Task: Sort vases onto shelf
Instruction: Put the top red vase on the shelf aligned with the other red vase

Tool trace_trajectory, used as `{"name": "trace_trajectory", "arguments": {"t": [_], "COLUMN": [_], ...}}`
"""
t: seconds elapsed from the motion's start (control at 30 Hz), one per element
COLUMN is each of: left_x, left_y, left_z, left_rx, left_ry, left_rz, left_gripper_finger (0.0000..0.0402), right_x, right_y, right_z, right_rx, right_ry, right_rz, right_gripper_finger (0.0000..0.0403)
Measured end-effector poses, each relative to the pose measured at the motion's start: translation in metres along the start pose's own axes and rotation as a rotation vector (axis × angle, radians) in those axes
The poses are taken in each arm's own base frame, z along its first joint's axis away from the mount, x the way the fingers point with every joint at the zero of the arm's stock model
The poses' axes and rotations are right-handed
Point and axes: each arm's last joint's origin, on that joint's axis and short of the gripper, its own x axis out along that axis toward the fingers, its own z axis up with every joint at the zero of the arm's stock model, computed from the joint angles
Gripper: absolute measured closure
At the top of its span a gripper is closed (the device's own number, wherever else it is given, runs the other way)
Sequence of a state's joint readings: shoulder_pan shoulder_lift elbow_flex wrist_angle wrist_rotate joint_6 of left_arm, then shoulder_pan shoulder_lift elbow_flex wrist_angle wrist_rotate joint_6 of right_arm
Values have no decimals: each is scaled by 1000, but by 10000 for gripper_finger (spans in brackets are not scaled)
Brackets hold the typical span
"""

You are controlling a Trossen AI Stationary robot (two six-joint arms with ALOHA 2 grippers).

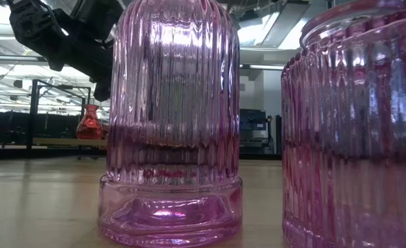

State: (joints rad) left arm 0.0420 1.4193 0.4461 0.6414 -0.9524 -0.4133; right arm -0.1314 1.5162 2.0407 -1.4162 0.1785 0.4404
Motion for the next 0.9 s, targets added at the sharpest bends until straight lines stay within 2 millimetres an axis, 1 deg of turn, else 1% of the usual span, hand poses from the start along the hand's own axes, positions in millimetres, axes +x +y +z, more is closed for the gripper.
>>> {"name": "trace_trajectory", "arguments": {"t": [0.2,0.4,0.57,0.67,0.83,0.9], "left_x": [-6,-17,-35,-55,-86,-99], "left_y": [-4,-10,-17,-24,-35,-39], "left_z": [-2,-3,2,16,44,58], "left_rx": [5,11,-12,-11,90,99], "left_ry": [-6,-30,-38,-66,-123,-152], "left_rz": [-5,9,-74,-151,-290,-359], "left_gripper_finger": [108,108,108,114,134,142], "right_x": [0,0,0,0,0,2], "right_y": [0,0,0,0,0,1], "right_z": [0,0,0,0,1,2], "right_rx": [0,0,0,0,1,0], "right_ry": [3,3,3,3,-9,-9], "right_rz": [5,6,6,6,-2,-6], "right_gripper_finger": [276,276,276,276,276,276]}}
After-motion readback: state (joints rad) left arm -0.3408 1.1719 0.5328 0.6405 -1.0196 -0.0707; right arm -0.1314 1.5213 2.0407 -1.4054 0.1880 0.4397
